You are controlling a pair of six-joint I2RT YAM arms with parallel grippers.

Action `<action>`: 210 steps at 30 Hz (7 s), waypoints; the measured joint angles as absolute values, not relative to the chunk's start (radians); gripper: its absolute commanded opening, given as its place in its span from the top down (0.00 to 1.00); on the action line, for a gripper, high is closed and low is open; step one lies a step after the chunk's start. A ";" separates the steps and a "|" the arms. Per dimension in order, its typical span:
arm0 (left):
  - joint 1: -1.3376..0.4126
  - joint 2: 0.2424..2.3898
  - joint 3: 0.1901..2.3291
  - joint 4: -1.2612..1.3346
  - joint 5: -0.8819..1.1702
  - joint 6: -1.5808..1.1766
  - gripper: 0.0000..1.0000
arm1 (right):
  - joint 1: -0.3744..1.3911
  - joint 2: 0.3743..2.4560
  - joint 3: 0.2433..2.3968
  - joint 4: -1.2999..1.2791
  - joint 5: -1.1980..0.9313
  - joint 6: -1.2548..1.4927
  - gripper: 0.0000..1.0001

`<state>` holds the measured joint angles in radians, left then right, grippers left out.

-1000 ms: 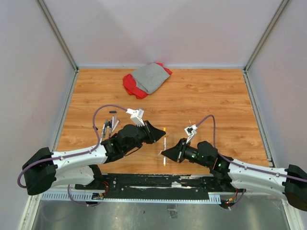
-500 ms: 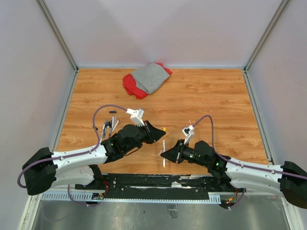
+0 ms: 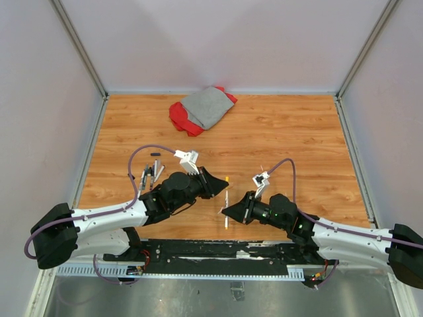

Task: Insert the pens into the pen caps
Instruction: Insert the pen cap onto the pen, then press the pen cap onto the pen.

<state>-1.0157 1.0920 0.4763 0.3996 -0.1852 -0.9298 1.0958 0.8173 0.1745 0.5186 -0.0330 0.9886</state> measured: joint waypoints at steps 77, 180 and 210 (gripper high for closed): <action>-1.009 1.158 0.441 0.568 -0.145 -0.943 0.76 | 1.026 0.769 0.237 0.409 0.061 0.958 1.00; -1.052 1.276 0.693 0.307 -0.319 -1.011 0.99 | 0.999 0.817 0.467 0.040 0.157 0.402 0.99; -1.070 1.321 0.708 0.463 -0.441 -1.015 1.00 | 0.912 0.948 0.691 -0.112 0.139 0.227 1.00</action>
